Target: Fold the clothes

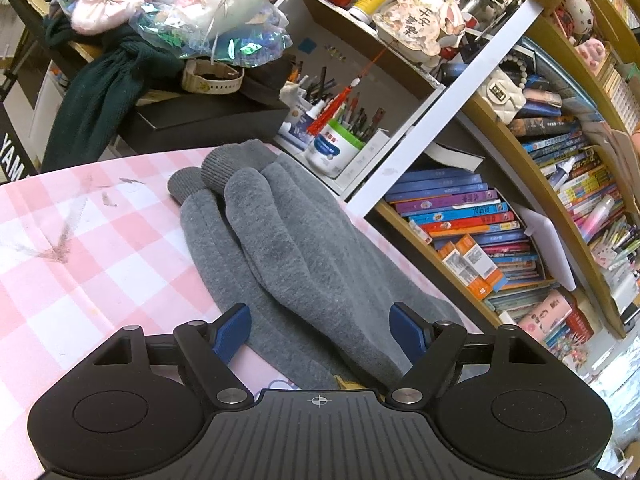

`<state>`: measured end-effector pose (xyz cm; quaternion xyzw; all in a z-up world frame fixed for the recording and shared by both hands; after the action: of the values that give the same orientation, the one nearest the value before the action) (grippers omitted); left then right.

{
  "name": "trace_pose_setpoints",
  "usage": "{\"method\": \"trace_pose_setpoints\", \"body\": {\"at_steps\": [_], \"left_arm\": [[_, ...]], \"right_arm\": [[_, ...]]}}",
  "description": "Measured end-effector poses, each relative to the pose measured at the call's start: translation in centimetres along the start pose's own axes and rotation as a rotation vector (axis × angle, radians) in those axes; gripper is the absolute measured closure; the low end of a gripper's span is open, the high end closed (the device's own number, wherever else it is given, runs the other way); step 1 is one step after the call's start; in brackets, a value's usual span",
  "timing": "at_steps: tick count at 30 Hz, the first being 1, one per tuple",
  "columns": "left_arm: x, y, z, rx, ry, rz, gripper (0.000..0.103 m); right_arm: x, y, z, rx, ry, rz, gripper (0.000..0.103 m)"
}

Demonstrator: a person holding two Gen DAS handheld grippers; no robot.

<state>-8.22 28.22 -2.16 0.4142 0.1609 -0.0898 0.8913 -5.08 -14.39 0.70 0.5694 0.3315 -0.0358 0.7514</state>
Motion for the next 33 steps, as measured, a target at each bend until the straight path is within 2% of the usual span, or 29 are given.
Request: {"method": "trace_pose_setpoints", "body": {"at_steps": [9,12,13,16,18,19,20,23,28,30,31,33], "left_arm": [[-0.1,0.0,0.1,0.003,0.018,0.006,0.024],[0.2,0.3,1.1,0.081,0.063,-0.008,0.025],[0.0,0.7,1.1,0.082,0.079,0.004,0.025],[-0.6,2.0,1.3,0.073,0.126,0.046,0.028],[-0.8,3.1,0.6,0.006,0.127,0.059,0.037],[-0.9,3.6,0.3,-0.030,0.127,0.064,0.047],[-1.0,4.2,-0.1,-0.065,0.126,0.070,0.052],[-0.8,5.1,-0.7,-0.125,0.144,0.070,0.052],[1.1,4.6,-1.6,-0.194,0.167,0.030,0.052],[1.8,4.8,-1.9,-0.200,0.165,0.030,0.076],[1.3,4.9,-1.4,-0.187,0.146,0.071,0.099],[0.0,5.2,-0.4,-0.158,0.103,0.162,0.099]], "right_arm": [[-0.2,0.1,-0.2,-0.010,0.040,0.011,0.069],[-0.1,0.1,-0.3,-0.013,0.037,0.005,0.068],[-0.1,0.1,-0.4,-0.014,0.025,0.004,0.067],[0.0,0.1,-0.5,-0.019,-0.012,-0.001,0.052],[0.0,0.1,-0.4,-0.014,-0.021,-0.003,0.047],[0.0,0.1,-0.3,-0.011,-0.024,-0.004,0.046],[0.0,0.0,-0.2,-0.008,-0.027,-0.005,0.045],[0.1,0.0,0.0,0.000,-0.035,-0.008,0.041],[0.1,0.0,0.1,0.008,-0.042,-0.010,0.036],[0.1,0.0,0.2,0.010,-0.041,-0.011,0.036],[0.1,0.0,0.2,0.010,-0.041,-0.011,0.036],[0.1,0.0,0.2,0.012,-0.040,-0.012,0.036]]}}
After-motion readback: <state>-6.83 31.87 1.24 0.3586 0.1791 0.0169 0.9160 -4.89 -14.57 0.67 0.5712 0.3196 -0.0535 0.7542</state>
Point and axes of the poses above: each gripper's, at about its wrist camera, not at the fingertips, and x roughly the way its jaws point, z to its right, y to its top, the point moved 1 cm from there along x, roughly the way its jaws point, and after that the axes turned 1 degree about x, right-handed, at the moved point
